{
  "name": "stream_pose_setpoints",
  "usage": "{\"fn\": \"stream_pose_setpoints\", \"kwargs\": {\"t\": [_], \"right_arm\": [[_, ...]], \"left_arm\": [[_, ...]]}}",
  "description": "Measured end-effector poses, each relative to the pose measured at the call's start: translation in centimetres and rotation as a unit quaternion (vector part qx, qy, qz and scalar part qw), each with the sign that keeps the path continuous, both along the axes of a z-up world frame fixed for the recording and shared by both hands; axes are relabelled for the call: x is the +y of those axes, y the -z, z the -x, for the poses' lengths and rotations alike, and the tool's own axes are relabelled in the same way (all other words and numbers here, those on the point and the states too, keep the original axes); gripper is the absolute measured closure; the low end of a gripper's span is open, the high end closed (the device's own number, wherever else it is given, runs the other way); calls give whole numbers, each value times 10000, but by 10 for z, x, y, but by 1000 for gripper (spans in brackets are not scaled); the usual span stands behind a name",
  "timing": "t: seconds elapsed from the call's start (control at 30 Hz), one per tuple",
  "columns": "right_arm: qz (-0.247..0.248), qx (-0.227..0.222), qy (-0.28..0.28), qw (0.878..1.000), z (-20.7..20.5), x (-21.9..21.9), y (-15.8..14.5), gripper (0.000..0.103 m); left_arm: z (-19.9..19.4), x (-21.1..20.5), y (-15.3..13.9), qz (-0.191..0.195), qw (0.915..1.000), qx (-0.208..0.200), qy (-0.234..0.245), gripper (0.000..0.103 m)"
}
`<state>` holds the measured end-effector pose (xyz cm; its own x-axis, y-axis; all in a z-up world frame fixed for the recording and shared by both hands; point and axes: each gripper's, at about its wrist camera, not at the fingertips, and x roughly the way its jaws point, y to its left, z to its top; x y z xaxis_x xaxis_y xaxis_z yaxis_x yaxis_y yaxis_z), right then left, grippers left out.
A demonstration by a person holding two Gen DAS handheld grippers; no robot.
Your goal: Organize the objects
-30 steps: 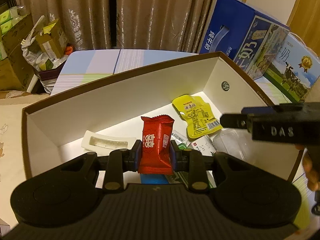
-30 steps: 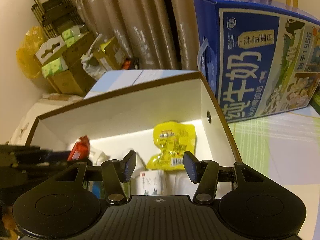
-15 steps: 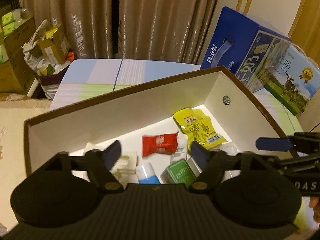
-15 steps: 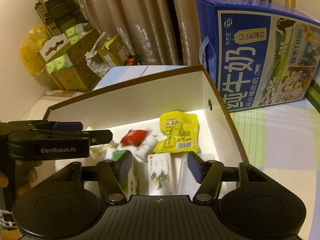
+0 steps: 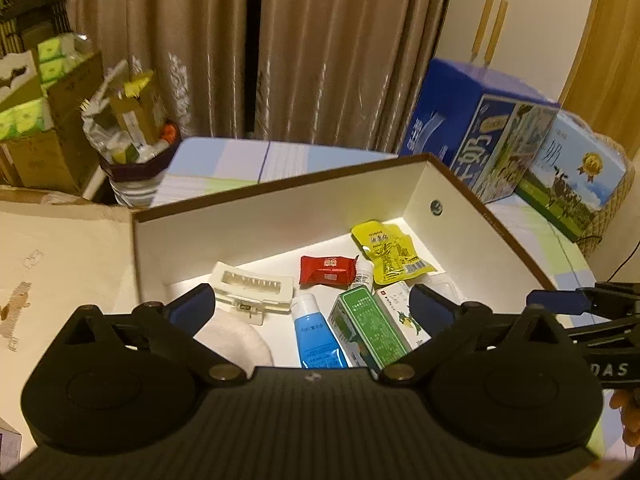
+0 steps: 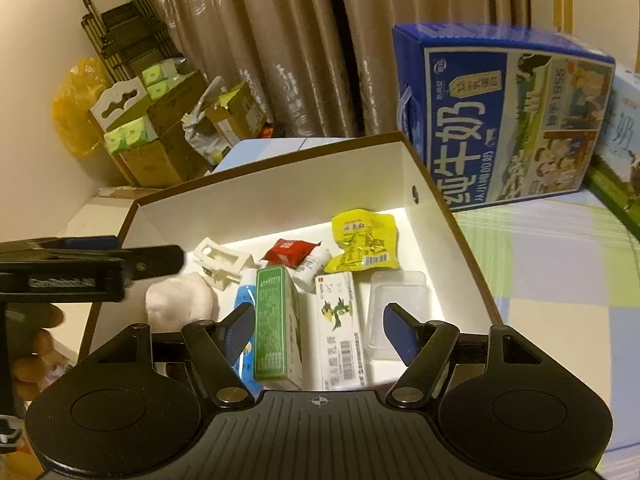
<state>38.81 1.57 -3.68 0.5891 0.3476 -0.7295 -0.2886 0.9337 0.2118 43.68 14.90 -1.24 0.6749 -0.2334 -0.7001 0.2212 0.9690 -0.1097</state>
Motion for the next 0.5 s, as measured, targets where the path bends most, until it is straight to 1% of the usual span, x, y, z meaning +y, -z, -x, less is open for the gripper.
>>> {"fn": "stream_pose_setpoints", "kwargs": {"t": [0.27,0.4,0.5], "right_arm": [[-41,-138,-15,9999,33,-7,-12,35],[21,-268,-114,9996,52,-12,-18,35],[-149,-339,-166,9992,65,-20,-22,35]], "left_arm": [[59,-1,-29,-177,9985,-516,-73,1],[87,-3,-40,-150,9980,-577,-222,1],[106,-4,-47,-146,9977,-567,-333,1]]}}
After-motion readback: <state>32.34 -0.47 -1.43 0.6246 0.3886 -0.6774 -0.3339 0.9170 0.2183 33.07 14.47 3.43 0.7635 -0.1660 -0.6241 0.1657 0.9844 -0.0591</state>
